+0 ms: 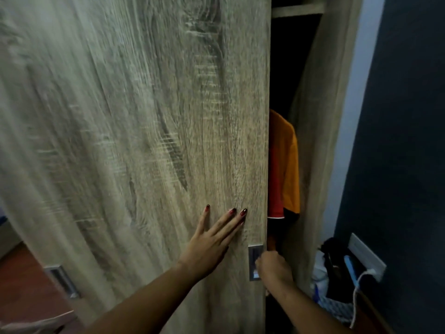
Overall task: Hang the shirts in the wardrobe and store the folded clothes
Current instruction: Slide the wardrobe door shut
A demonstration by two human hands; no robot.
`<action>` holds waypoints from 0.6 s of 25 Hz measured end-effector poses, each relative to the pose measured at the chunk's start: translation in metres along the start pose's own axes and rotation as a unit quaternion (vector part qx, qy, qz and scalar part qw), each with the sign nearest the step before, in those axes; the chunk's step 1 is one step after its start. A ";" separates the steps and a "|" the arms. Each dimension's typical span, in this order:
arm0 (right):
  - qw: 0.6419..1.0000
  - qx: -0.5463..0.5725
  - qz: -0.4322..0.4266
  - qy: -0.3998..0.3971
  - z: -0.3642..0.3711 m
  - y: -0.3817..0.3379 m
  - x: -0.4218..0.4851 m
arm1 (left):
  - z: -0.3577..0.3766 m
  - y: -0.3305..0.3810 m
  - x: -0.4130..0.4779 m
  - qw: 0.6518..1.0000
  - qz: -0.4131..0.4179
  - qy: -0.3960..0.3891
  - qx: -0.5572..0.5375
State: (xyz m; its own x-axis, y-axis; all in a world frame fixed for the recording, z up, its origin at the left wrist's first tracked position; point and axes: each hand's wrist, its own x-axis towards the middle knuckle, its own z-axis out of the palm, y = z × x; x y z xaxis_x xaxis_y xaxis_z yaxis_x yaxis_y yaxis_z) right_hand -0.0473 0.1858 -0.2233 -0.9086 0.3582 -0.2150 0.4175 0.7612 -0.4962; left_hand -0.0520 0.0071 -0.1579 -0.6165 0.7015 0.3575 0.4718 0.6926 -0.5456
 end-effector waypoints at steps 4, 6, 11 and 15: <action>0.999 -0.045 -0.003 0.012 -0.028 0.023 0.008 | -0.002 0.018 0.030 0.999 0.040 0.008 0.023; 0.997 -0.068 -0.011 0.020 -0.037 0.039 0.012 | -0.003 0.028 0.042 0.998 0.055 0.014 0.024; 0.998 -0.055 0.006 0.025 -0.052 0.069 0.021 | -0.005 0.056 0.067 0.997 0.063 0.036 0.018; 0.996 -0.086 -0.018 -0.002 -0.051 0.073 0.029 | -0.005 0.064 0.069 0.998 0.051 0.027 0.008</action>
State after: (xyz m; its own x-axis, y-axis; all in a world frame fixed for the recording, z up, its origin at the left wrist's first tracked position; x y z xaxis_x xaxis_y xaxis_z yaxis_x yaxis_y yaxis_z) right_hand -0.0424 0.2795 -0.2231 -0.9226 0.3277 -0.2034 0.3813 0.8546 -0.3524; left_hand -0.0612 0.1009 -0.1640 -0.5307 0.7762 0.3404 0.5195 0.6152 -0.5930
